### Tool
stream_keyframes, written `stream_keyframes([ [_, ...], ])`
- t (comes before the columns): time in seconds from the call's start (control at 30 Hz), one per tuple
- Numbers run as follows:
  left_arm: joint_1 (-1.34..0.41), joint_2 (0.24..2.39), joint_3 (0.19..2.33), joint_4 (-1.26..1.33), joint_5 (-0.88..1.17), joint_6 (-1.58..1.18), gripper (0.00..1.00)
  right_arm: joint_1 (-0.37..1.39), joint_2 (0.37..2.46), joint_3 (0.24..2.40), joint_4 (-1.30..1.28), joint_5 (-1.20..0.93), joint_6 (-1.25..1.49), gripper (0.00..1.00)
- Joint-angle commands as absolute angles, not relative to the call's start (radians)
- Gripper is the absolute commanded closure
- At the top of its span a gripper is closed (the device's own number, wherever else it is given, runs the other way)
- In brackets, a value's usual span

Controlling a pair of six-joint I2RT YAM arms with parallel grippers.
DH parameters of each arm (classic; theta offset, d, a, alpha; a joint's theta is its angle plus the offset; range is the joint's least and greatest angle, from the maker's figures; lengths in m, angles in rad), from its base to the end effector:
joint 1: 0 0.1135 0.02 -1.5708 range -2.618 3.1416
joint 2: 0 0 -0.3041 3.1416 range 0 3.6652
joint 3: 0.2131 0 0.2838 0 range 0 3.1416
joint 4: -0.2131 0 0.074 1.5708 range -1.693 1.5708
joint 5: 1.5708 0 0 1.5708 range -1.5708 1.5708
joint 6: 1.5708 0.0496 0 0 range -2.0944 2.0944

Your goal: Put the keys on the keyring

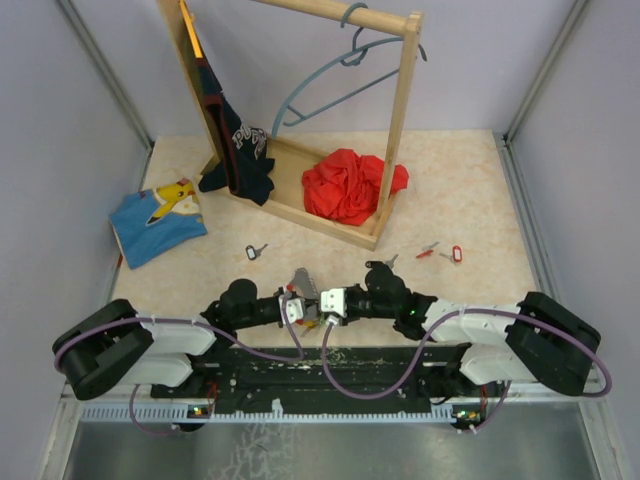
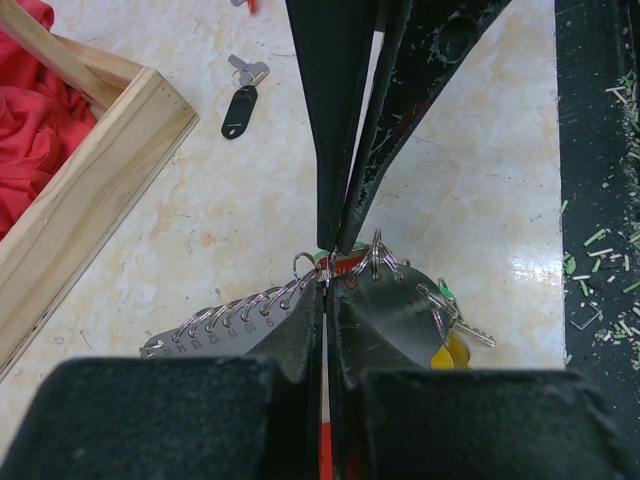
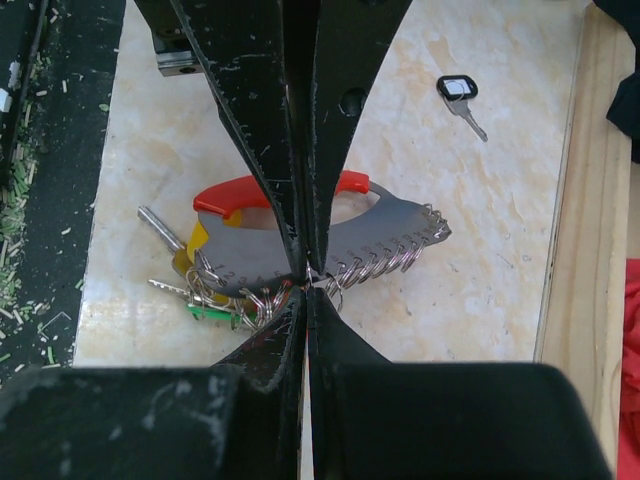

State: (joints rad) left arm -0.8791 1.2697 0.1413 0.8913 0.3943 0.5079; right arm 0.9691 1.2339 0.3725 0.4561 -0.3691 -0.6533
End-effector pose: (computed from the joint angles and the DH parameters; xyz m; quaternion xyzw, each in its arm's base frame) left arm 0.1252 -0.1810 0.1508 0.5857 0.5151 -0.2632 0.5677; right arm 0.1303 0.2213 0.1817 -0.6647 0.4920 0.2364 0.5102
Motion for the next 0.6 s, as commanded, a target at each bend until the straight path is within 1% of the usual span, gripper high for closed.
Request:
stream_keyframes([
  [0.0, -0.879, 1.265, 0.159, 0.953, 0.428, 0.493, 1.0, 0.989, 1.246, 0.401, 0.547, -0.408, -0.63, 1.0],
  [0.37, -0.868, 1.254, 0.176, 0.915, 0.371, 0.411, 1.0, 1.0, 1.212, 0.389, 0.49, -0.379, -0.677, 1.0],
  [0.57, -0.815, 1.229, 0.163, 0.944, 0.403, 0.318, 1.0, 1.002, 1.202, 0.387, 0.454, -0.341, -0.711, 1.0],
])
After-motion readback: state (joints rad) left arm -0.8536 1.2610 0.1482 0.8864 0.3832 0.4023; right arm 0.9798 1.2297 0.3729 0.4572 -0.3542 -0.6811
